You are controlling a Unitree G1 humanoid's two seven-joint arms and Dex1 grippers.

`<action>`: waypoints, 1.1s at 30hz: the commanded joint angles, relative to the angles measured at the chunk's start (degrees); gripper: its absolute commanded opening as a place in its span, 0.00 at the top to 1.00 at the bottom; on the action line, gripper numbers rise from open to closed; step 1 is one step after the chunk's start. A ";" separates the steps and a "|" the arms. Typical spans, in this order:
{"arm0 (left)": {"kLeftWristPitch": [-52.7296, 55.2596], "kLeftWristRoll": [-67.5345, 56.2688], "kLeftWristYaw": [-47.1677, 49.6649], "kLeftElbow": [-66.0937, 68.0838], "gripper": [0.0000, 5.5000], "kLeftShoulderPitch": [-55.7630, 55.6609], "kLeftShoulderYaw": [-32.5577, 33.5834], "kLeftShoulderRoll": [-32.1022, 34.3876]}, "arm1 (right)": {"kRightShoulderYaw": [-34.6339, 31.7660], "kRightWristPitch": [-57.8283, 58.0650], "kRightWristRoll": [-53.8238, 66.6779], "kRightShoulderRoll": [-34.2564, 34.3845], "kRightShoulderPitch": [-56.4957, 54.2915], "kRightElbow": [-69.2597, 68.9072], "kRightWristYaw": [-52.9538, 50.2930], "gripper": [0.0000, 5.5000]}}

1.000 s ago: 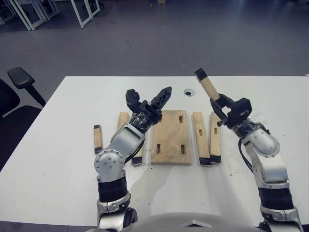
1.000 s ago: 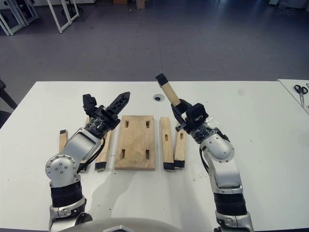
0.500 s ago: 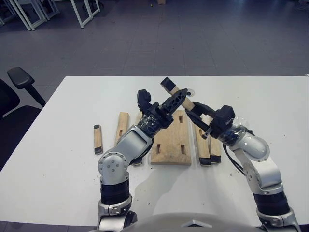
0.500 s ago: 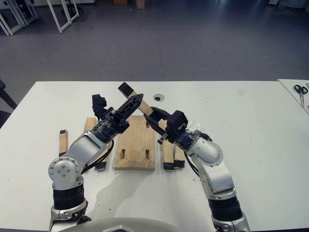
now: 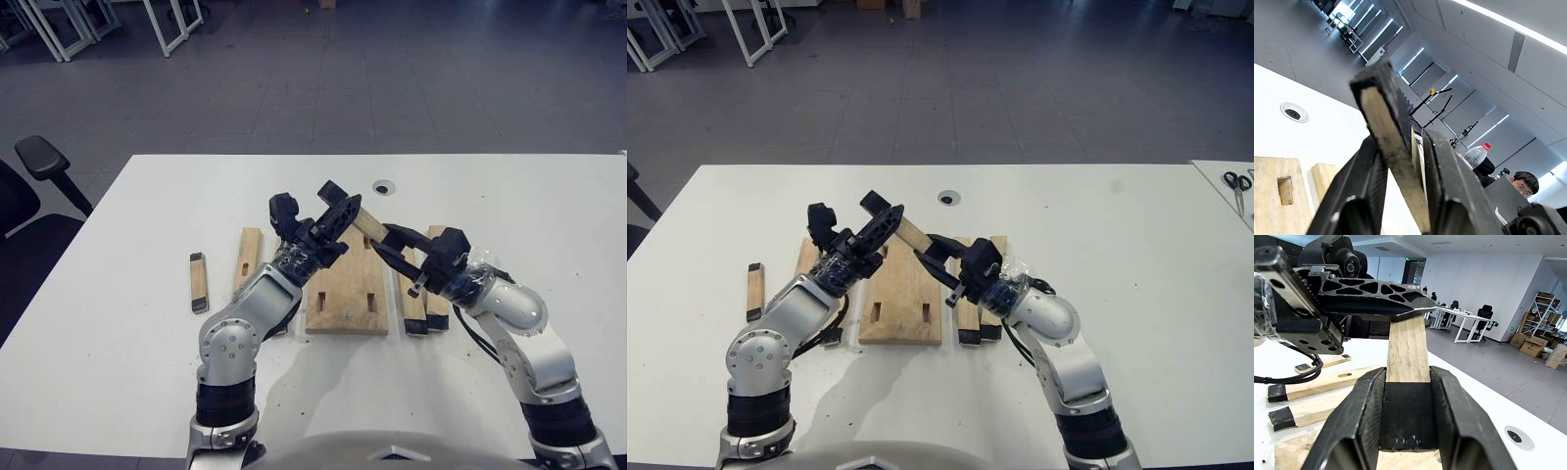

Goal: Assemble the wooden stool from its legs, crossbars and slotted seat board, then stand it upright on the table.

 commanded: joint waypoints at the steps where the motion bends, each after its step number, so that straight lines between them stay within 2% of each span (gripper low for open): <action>1: -1.08 -1.64 1.13 0.90 0.88 -0.88 1.97 -1.06 | 0.72 -0.54 -1.57 -1.48 0.65 -0.23 0.68 0.77; 7: -0.47 -2.63 1.90 1.96 0.91 -0.71 2.36 -0.66 | 1.48 -2.53 -3.11 -2.33 1.21 0.25 1.00 0.77; 8: -0.19 -2.00 1.90 2.36 0.91 -0.47 2.15 -0.09 | 2.00 -3.52 -4.44 -2.88 1.23 0.38 1.05 0.70; 16: -1.76 2.94 3.53 5.34 0.92 0.97 4.61 1.05 | 3.50 -6.06 -9.68 -4.22 2.63 1.43 0.34 0.44; 19: -5.63 8.92 3.42 5.47 0.92 1.12 6.85 3.48 | 1.95 -5.99 -10.78 -4.47 3.29 2.90 -1.04 0.43; 26: -18.46 33.85 6.81 3.99 0.92 7.75 9.33 9.89 | 1.25 -5.98 -13.58 -3.74 5.15 5.77 -5.05 0.43; 33: -20.27 36.96 4.48 4.33 0.92 9.95 12.66 10.69 | 1.63 -6.05 -15.25 -3.60 6.65 5.50 -5.97 0.43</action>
